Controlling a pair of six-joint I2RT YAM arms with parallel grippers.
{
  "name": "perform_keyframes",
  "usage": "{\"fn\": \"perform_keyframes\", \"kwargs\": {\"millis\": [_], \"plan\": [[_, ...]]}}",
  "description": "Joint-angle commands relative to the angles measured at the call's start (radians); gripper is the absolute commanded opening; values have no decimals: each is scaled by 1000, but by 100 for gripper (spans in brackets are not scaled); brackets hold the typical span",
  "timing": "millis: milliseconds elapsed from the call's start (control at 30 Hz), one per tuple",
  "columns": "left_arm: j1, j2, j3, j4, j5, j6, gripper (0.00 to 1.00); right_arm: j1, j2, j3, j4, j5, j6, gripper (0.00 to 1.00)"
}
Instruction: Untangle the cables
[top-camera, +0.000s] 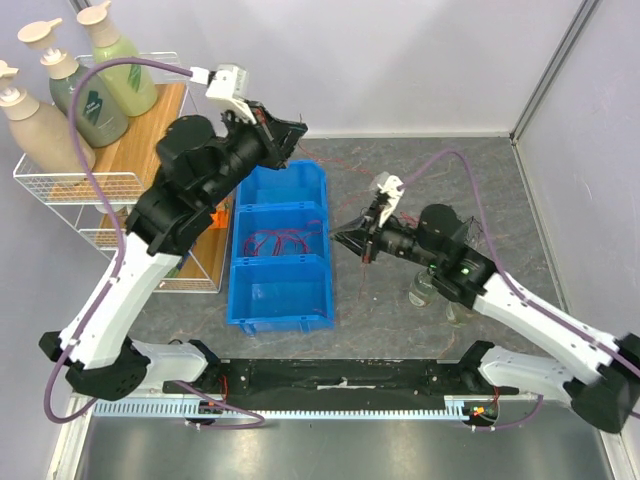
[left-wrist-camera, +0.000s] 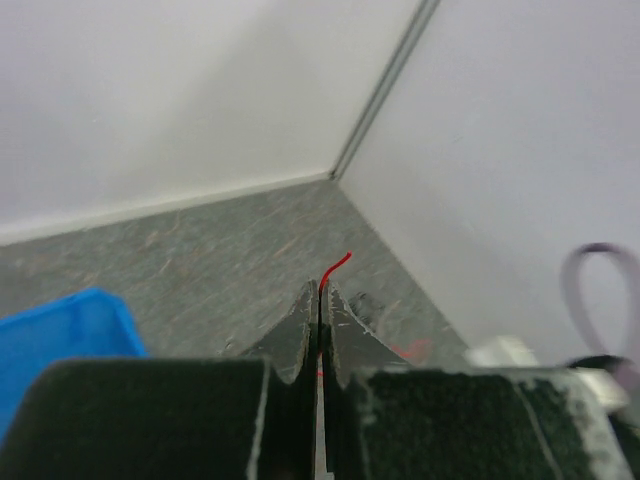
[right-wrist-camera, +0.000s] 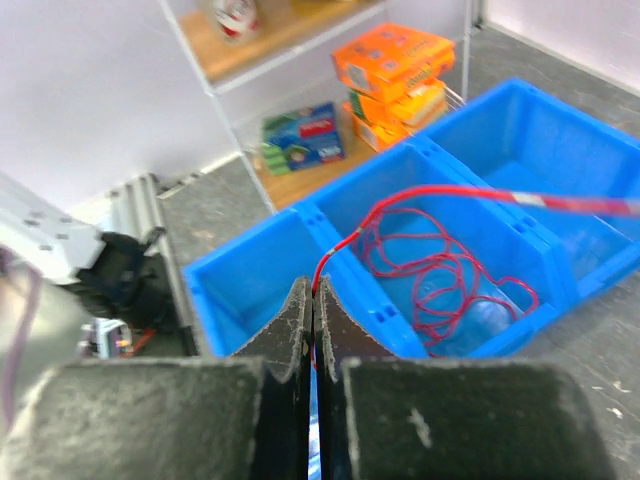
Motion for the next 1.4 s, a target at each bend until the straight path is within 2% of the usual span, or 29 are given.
{"fn": "perform_keyframes", "kwargs": {"millis": [0,100,133,200,233,267,400,433,500,533,600,667,767,833,900,967,1133,1200,1367], "plan": [[52,70,-118,-46,-45,44,3,-1,-157,42,-100,-97,100,0],[98,92,-222,-43,145,17,25,-2,-182,77,-197,-65,139,0],[106,86,-259,-32,201,17,37,-2,-174,105,-241,-55,149,0],[112,43,-325,0,263,36,74,-1,-148,162,-329,-41,166,0],[111,14,-350,18,300,52,81,-2,-142,188,-363,-30,170,0],[112,-15,-367,34,334,72,85,-2,-140,203,-384,-27,178,0],[111,-161,-436,103,432,114,82,-2,-148,249,-452,-2,178,0],[112,-189,-453,126,466,122,78,-2,-145,261,-467,1,172,0],[111,-238,-499,193,554,128,63,-2,-143,280,-486,-4,158,0],[112,-255,-519,233,585,128,61,-2,-143,288,-498,1,150,0],[112,-287,-557,299,647,117,62,-2,-152,294,-518,4,140,0],[112,-306,-577,350,690,97,70,-2,-155,291,-555,10,123,0],[112,-312,-574,368,670,77,80,-2,-175,292,-622,83,110,0],[109,-309,-591,411,728,83,79,-2,-195,289,-622,102,129,0],[94,-298,-620,478,769,71,72,-2,-204,294,-621,149,178,0],[47,-281,-651,531,770,73,70,-4,-205,297,-592,179,247,0],[-133,-206,-671,548,664,117,74,-10,-212,249,-428,153,434,0],[-159,-188,-692,592,630,77,73,-11,-217,245,-401,174,448,0],[-162,-178,-784,756,603,-71,63,-14,-250,228,-358,217,494,0]]}}
